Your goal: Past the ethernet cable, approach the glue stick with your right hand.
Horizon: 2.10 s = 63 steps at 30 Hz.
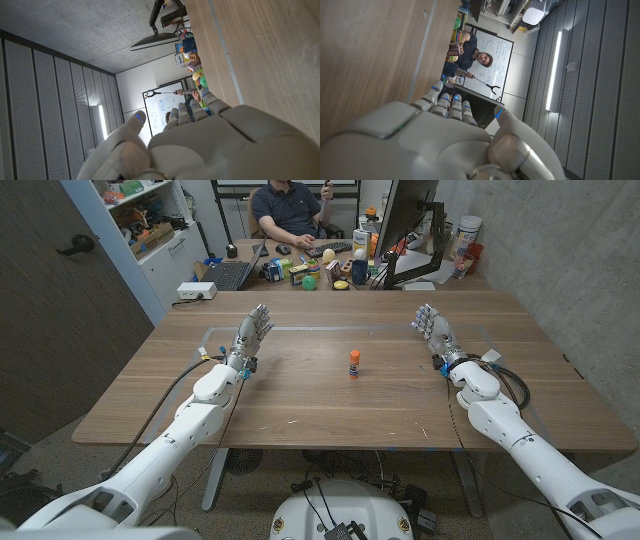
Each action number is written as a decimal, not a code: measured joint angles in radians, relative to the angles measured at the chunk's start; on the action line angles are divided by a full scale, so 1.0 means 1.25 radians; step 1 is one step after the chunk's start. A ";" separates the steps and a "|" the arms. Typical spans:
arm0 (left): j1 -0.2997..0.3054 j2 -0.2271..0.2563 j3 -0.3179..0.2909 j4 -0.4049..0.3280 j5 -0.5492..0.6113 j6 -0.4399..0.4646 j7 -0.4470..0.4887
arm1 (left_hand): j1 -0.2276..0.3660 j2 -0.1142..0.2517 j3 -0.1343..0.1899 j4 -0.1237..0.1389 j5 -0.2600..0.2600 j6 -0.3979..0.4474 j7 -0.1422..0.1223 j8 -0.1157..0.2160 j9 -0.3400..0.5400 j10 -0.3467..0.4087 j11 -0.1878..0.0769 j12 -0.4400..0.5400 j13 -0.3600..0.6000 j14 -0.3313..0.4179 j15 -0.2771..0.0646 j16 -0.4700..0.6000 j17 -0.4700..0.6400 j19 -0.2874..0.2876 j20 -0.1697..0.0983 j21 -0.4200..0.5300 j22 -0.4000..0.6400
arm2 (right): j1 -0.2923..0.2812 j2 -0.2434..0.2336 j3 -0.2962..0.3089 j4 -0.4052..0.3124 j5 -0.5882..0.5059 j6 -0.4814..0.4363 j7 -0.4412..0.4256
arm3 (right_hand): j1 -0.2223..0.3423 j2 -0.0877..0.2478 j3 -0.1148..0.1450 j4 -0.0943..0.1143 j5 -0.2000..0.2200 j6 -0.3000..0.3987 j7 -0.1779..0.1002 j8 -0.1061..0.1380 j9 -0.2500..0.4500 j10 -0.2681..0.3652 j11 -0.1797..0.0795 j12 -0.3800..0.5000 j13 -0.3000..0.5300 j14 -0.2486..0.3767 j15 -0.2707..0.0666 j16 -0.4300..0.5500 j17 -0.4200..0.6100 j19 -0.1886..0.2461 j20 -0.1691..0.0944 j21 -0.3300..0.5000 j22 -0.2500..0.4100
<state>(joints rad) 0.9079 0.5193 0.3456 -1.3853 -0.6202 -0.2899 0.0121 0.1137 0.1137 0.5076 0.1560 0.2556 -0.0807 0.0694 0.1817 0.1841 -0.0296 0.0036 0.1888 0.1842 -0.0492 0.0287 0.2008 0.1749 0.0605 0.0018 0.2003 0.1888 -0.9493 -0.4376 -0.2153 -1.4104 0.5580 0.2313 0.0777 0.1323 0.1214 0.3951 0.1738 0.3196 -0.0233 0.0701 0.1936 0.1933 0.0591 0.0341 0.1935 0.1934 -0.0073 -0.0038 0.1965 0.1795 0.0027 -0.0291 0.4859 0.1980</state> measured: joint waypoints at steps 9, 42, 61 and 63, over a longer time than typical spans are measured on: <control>0.031 -0.016 -0.032 -0.036 0.028 0.005 0.005 | 0.000 0.000 0.000 0.000 0.000 -0.006 -0.003 0.000 0.000 0.000 0.000 0.000 0.000 0.000 0.000 0.000 0.000 0.000 0.000 0.000 0.000 | -0.044 0.164 0.181 -0.054 -0.170 -0.061 0.134 | 0.000 0.000 -0.019 -0.019 -0.005 -0.016 -0.016 0.000 0.000 -0.015 0.015 0.000 0.000 -0.002 0.059 0.000 -0.002 -0.009 0.076 -0.004 -0.002; 0.072 -0.090 -0.122 -0.057 0.104 0.041 -0.051 | 0.000 0.000 0.000 0.000 0.000 -0.006 -0.003 0.000 0.000 0.000 0.000 0.000 0.000 0.000 0.000 0.000 0.000 0.000 0.000 0.000 0.000 | -0.064 0.492 0.357 -0.272 -0.809 -0.053 0.353 | 0.010 -0.127 -0.100 -0.069 -0.037 -0.079 -0.042 0.000 0.000 -0.095 0.024 0.000 0.003 -0.022 0.101 0.006 0.000 -0.011 0.192 -0.039 -0.006; 0.085 -0.108 -0.145 -0.066 0.128 0.057 -0.069 | 0.000 0.000 0.000 0.000 0.000 -0.005 -0.003 0.000 0.000 0.000 0.000 0.000 0.000 0.000 0.000 0.000 0.000 0.000 0.000 0.000 0.000 | -0.142 0.543 0.279 -0.370 -1.021 0.040 0.307 | 0.020 -0.161 -0.127 -0.085 -0.037 -0.061 -0.059 0.006 0.000 -0.050 0.014 0.012 0.001 0.038 0.082 0.019 -0.002 0.076 0.196 -0.028 -0.010; 0.090 -0.116 -0.154 -0.071 0.130 0.059 -0.070 | 0.000 0.000 0.000 0.000 0.000 -0.005 -0.003 0.000 0.000 0.000 0.000 0.000 0.000 0.000 0.000 0.000 0.000 0.000 0.000 0.000 0.000 | -0.152 0.543 0.270 -0.379 -1.132 0.084 0.253 | 0.026 -0.168 -0.132 -0.090 -0.037 -0.049 -0.071 0.012 0.000 -0.031 0.011 0.019 0.001 0.051 0.076 0.019 -0.002 0.094 0.193 -0.025 -0.010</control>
<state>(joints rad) 1.0204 0.3747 0.1537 -1.4741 -0.4575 -0.2161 -0.0759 0.1137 0.1137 0.5074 0.1558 0.2555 -0.0876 0.0657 0.1816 0.1836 -0.0294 0.0036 0.1887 0.1837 -0.0490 0.0287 0.2007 0.1745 0.0605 0.0019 0.2003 0.1883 -1.1387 0.2414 0.1220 -1.8843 -0.8573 0.3363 0.3934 0.1652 -0.0883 0.2300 0.0619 0.2731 -0.0852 -0.0185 0.2088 0.1930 0.0208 0.0482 0.2171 0.1952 0.0566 0.0909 0.2197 0.1767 0.1208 0.2126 0.4550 0.1858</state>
